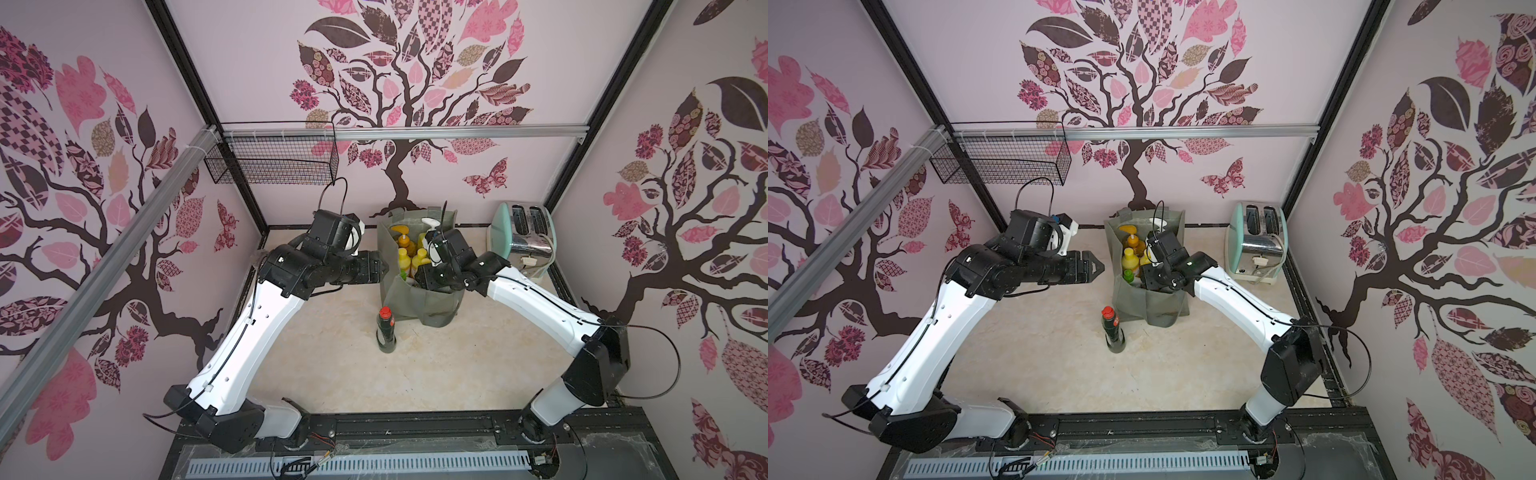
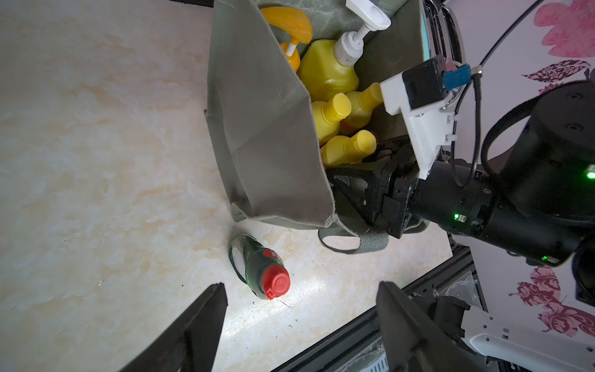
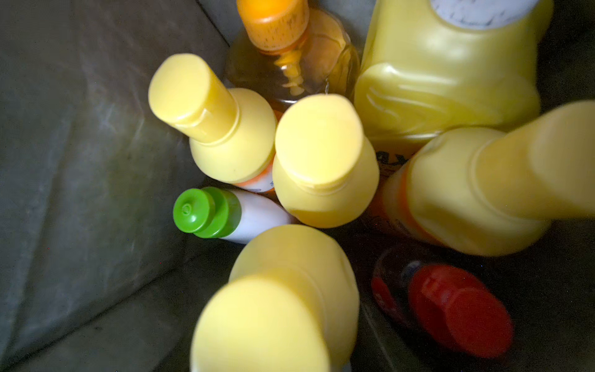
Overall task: Pack dish soap into the shopping bag
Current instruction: Place the bottle of dish soap in the shopping bag.
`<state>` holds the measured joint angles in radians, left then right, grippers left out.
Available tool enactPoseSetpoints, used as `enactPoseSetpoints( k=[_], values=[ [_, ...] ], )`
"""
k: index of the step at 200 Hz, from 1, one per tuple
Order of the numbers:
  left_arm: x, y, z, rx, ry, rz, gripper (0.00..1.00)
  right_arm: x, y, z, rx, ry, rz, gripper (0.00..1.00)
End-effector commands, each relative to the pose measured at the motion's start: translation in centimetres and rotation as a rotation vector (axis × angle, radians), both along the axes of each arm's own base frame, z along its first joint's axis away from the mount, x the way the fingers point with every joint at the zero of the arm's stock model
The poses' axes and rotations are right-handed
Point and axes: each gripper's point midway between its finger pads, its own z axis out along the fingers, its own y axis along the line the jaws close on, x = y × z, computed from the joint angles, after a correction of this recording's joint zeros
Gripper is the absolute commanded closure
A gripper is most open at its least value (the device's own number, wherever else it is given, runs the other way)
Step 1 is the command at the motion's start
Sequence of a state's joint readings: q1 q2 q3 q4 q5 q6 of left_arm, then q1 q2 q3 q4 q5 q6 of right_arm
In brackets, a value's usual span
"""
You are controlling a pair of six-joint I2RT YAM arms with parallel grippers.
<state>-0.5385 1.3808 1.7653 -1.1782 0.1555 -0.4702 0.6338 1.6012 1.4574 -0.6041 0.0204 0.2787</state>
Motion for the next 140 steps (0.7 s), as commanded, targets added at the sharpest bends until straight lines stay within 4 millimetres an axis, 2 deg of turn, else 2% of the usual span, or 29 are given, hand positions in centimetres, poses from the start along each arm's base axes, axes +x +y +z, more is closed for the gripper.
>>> enactPoseSetpoints(
  k=[1, 17, 31, 83, 96, 115, 140],
  values=[
    [-0.4, 0.1, -0.2, -0.013, 0.021, -0.007, 0.21, 0.8, -1.0, -1.3, -0.031, 0.008, -0.043, 0.49],
    [-0.2, 0.0, -0.4, -0.016, 0.033, -0.003, 0.21, 0.6, -1.2, -1.5, -0.037, 0.023, -0.042, 0.42],
    [-0.1, 0.0, -0.5, -0.017, 0.042, -0.002, 0.21, 0.5, -1.2, -0.5, -0.031, 0.019, -0.036, 0.34],
    [0.5, -0.6, -1.5, -0.021, 0.082, -0.002, 0.21, 0.1, -1.8, 7.8, 0.006, -0.067, -0.035, 0.04],
    [0.7, -0.8, -1.8, -0.021, 0.095, -0.002, 0.21, -0.4, -2.1, 9.8, 0.022, -0.086, -0.036, 0.01],
    [0.9, -1.1, -2.1, -0.024, 0.111, -0.005, 0.21, -1.4, -3.1, 12.2, 0.029, -0.113, -0.048, 0.0],
    [1.5, -1.6, -2.2, -0.027, 0.123, -0.003, 0.21, -2.6, -5.3, 13.3, -0.002, -0.12, -0.083, 0.0]
  ],
)
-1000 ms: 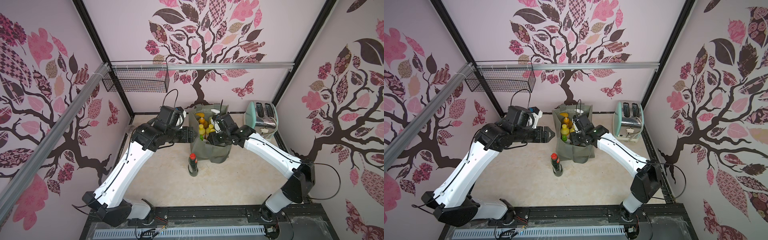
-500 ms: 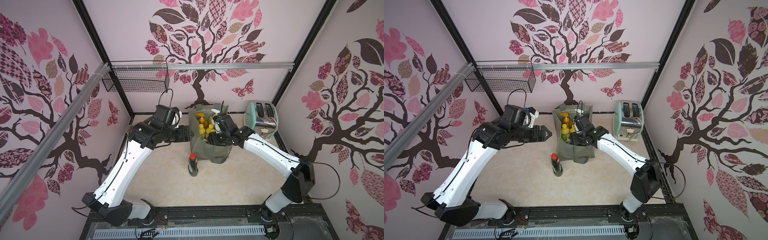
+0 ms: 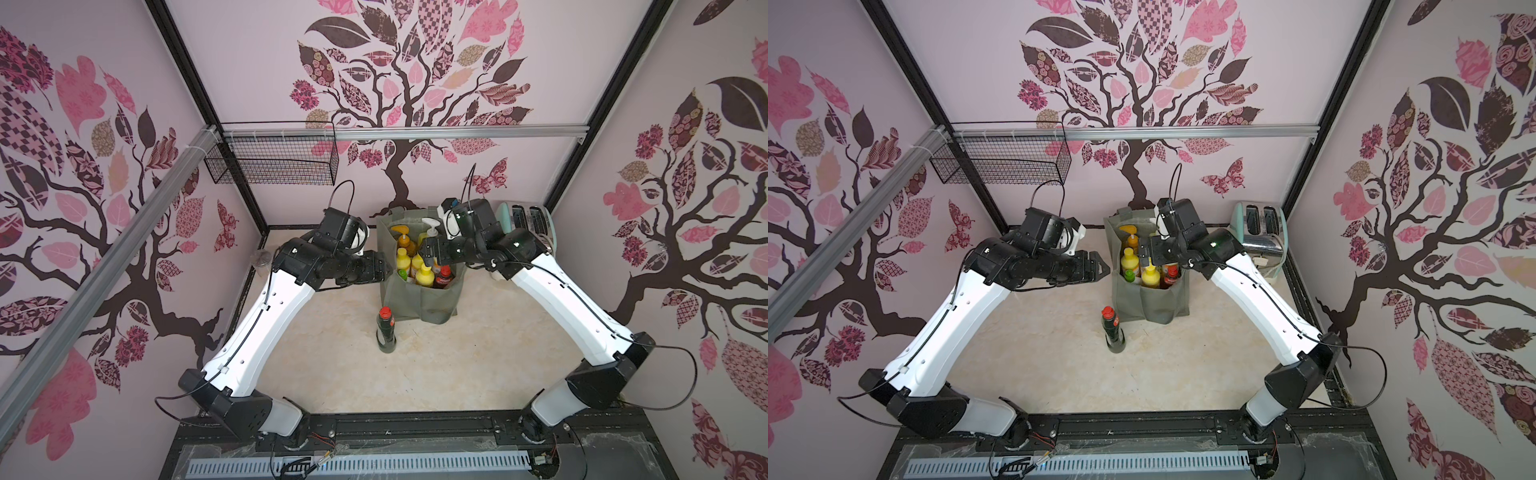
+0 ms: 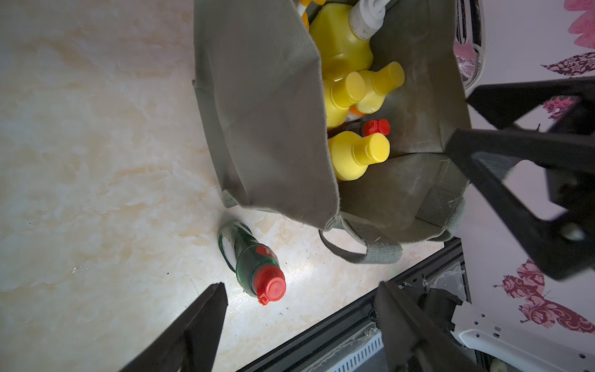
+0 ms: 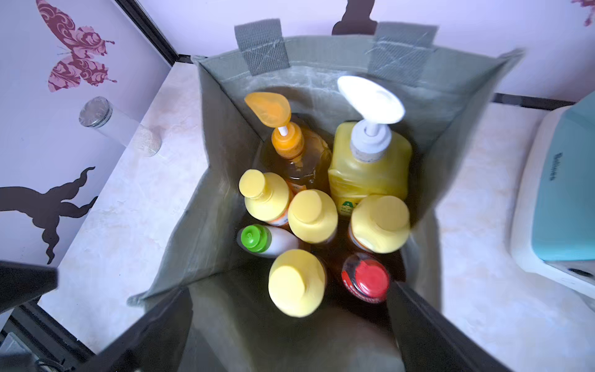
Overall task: Pack dish soap into the shopping bag
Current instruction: Adjust the shopping bag at the center of the board.
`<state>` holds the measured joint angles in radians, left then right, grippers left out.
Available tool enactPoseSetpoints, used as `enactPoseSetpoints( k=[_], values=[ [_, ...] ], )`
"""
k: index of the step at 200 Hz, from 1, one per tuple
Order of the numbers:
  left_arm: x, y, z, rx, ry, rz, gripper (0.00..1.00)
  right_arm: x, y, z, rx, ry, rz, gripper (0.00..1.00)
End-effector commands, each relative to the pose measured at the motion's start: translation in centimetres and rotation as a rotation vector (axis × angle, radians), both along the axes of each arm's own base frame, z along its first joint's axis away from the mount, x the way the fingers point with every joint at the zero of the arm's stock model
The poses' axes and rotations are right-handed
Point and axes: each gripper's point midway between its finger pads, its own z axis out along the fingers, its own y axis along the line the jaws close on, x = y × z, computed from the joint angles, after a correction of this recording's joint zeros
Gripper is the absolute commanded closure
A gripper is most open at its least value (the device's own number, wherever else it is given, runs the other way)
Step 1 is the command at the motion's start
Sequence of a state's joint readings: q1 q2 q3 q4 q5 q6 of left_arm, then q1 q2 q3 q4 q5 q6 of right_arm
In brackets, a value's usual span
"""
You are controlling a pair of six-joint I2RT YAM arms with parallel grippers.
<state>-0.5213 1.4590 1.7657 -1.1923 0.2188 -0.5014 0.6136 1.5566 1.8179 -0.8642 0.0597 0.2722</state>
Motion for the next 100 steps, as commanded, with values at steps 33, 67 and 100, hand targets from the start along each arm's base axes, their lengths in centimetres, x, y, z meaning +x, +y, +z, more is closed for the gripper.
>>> enactPoseSetpoints(
  k=[33, 67, 100],
  values=[
    [1.4, -1.3, 0.5, -0.033, 0.019, -0.007, 0.22, -3.0, -7.2, -0.9, -0.022, 0.107, -0.12, 0.02],
    [1.7, -2.4, -0.3, -0.053, 0.068, -0.032, 0.25, -3.9, -8.8, -1.8, -0.007, 0.151, -0.129, 0.1],
    [1.8, -2.3, -1.7, -0.026, 0.094, -0.03, 0.29, -4.1, -8.0, -3.7, -0.005, 0.211, -0.088, 0.16]
  ],
)
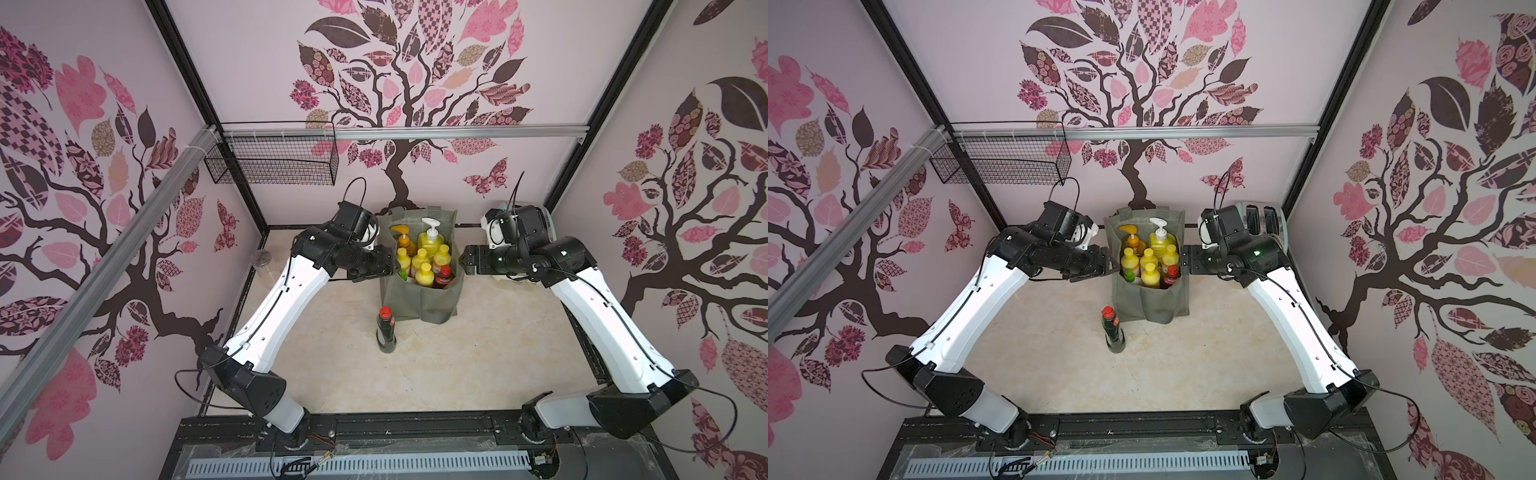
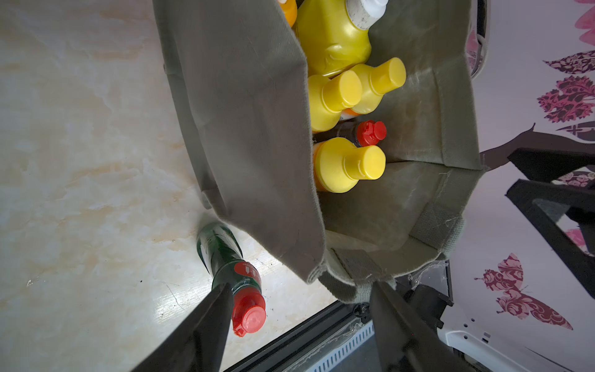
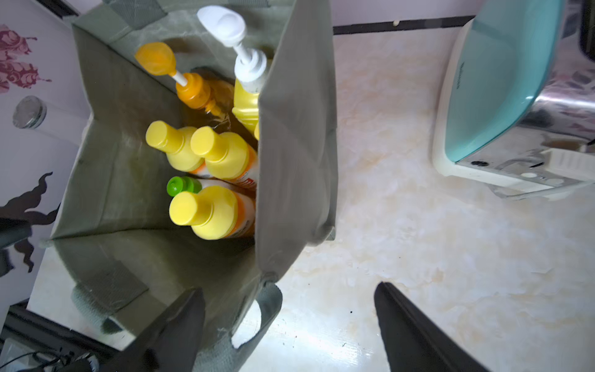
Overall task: Pack dish soap into the shopping bag
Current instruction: Adjust the shopping bag at the center of the board.
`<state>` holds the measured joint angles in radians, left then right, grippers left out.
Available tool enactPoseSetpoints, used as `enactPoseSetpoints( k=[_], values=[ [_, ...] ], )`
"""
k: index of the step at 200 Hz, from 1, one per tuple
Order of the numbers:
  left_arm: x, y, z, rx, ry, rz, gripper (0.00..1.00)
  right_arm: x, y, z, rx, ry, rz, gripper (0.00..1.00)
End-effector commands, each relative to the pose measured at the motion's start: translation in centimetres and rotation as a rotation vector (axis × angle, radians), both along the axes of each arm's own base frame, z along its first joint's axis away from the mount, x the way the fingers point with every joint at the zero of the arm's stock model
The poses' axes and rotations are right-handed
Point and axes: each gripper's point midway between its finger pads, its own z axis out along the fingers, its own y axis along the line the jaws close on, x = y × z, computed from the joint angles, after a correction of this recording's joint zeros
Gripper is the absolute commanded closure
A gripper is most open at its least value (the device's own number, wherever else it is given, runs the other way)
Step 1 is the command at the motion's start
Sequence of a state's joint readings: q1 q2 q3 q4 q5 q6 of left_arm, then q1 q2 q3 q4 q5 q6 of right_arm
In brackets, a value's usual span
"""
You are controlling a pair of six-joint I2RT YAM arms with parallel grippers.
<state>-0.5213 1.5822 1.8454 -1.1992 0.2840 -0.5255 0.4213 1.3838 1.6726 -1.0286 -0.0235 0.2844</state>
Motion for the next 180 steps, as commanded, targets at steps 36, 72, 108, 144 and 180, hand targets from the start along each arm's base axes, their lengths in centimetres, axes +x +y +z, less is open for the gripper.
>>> enactPoseSetpoints(
  k=[36, 72, 108, 144, 180],
  values=[
    [0.3, 0.3, -1.9, 0.04, 0.028, 0.003, 0.34, 0.0, 1.6, -3.0, -0.002, 0.099, 0.076, 0.29],
    [0.7, 0.0, -3.1, 0.051, 0.047, 0.001, 0.4, 0.8, 2.0, -3.7, -0.005, 0.103, 0.08, 0.45],
    [1.0, -0.2, -3.5, 0.058, 0.054, 0.002, 0.5, 1.1, 2.1, -4.8, -0.025, 0.136, 0.091, 0.64],
    [1.1, -0.2, -3.4, 0.058, 0.058, 0.003, 0.71, 1.1, 2.0, -4.6, -0.025, 0.126, 0.089, 0.85],
    [0.8, 0.3, -2.5, 0.068, 0.041, 0.01, 0.91, 0.8, 2.4, -4.2, 0.003, 0.128, 0.096, 0.89]
  ],
)
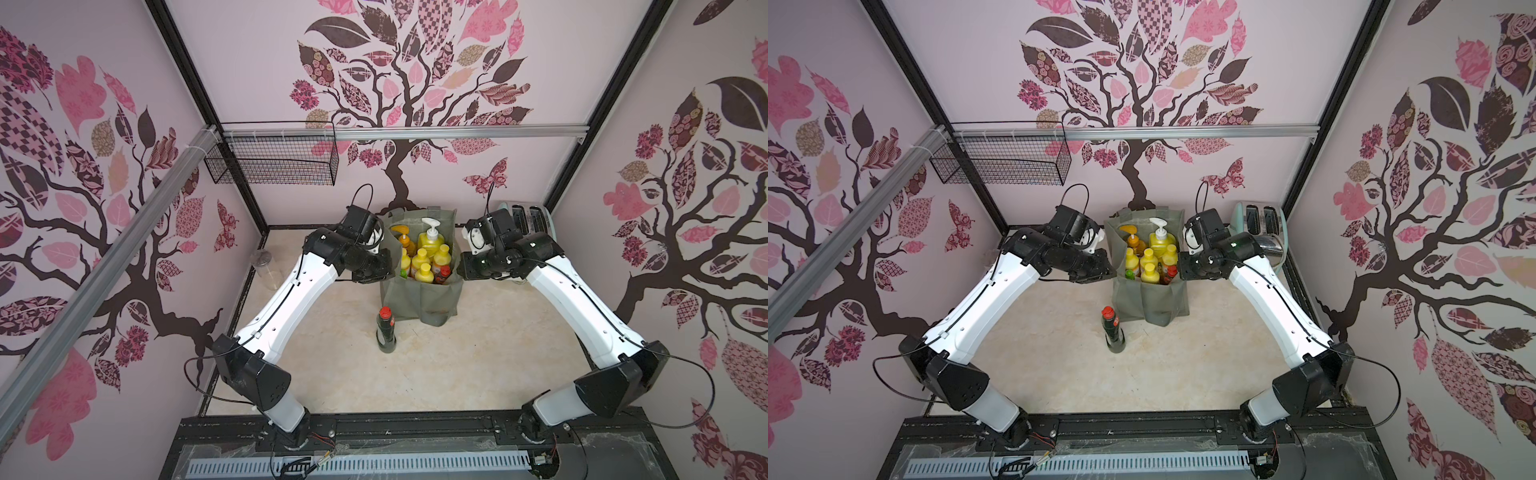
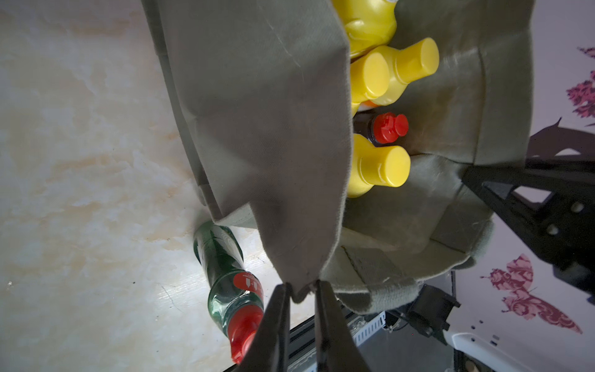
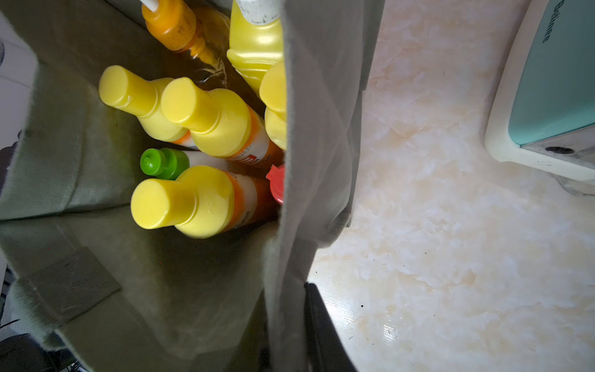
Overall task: Pack dish soap into the shopping bag
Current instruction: Adjust the shopping bag at the center of the board.
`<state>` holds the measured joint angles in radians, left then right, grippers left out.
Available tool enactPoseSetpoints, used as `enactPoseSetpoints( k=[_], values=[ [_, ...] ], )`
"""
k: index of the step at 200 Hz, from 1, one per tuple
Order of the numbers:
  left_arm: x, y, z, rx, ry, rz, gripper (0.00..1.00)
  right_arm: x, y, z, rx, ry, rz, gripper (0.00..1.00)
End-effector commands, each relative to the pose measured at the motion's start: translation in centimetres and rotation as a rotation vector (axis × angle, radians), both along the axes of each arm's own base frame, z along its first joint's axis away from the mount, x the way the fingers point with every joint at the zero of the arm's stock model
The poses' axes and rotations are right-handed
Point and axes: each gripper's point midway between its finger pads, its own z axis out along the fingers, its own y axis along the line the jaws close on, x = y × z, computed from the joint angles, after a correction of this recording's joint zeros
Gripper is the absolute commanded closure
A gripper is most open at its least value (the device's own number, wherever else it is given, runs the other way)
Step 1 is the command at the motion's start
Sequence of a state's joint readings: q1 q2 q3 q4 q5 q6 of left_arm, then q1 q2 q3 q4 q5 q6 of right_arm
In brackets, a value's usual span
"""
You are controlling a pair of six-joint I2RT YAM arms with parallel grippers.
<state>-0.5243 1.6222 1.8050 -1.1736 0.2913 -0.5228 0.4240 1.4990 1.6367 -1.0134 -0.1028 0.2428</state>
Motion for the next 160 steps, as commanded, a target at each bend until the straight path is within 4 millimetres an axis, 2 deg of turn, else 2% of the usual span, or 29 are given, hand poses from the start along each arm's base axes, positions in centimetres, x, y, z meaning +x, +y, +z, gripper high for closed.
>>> enactPoseSetpoints(
  k=[1, 17, 57, 65, 69, 89, 139, 147, 152, 156, 160],
  values=[
    [0.2, 0.9, 0.0, 0.047, -0.009, 0.019, 0.92, -0.5, 0.2, 0.9, 0.027, -0.006, 0.009, 0.89],
    [0.1, 1.1, 0.6, 0.048, -0.02, 0.021, 1.0, -0.5, 0.3, 1.4, 0.042, -0.012, 0.008, 0.92],
    [-0.1, 1.4, 2.9, 0.036, -0.053, 0.025, 1.0, -0.5, 0.6, 3.2, 0.068, -0.034, 0.015, 0.98],
    [-0.2, 1.4, 2.8, 0.038, -0.046, 0.025, 1.0, -0.5, 0.7, 3.6, 0.072, -0.04, 0.016, 0.99],
    [-0.1, 1.3, 4.0, 0.021, -0.072, 0.027, 1.0, -0.4, 0.7, 3.8, 0.072, -0.043, 0.015, 0.99],
    [-0.2, 1.4, 5.2, 0.012, -0.089, 0.029, 1.0, -0.3, 0.7, 4.7, 0.077, -0.06, 0.013, 1.0],
    [-0.7, 1.6, 6.8, -0.007, -0.104, 0.029, 1.0, -0.2, 0.7, 6.2, 0.095, -0.087, 0.008, 1.0],
    [-0.7, 1.5, 6.7, -0.008, -0.1, 0.03, 1.0, -0.2, 0.8, 6.3, 0.102, -0.088, 0.009, 0.97],
    [-0.6, 1.5, 6.7, -0.007, -0.099, 0.028, 1.0, -0.3, 0.8, 6.5, 0.106, -0.089, 0.01, 0.92],
    [-0.5, 1.5, 6.7, -0.009, -0.099, 0.031, 0.94, -0.3, 0.9, 6.5, 0.108, -0.091, 0.011, 0.86],
    [-0.4, 1.4, 6.7, -0.008, -0.099, 0.032, 0.86, -0.3, 0.9, 6.6, 0.11, -0.09, 0.011, 0.73]
  ],
)
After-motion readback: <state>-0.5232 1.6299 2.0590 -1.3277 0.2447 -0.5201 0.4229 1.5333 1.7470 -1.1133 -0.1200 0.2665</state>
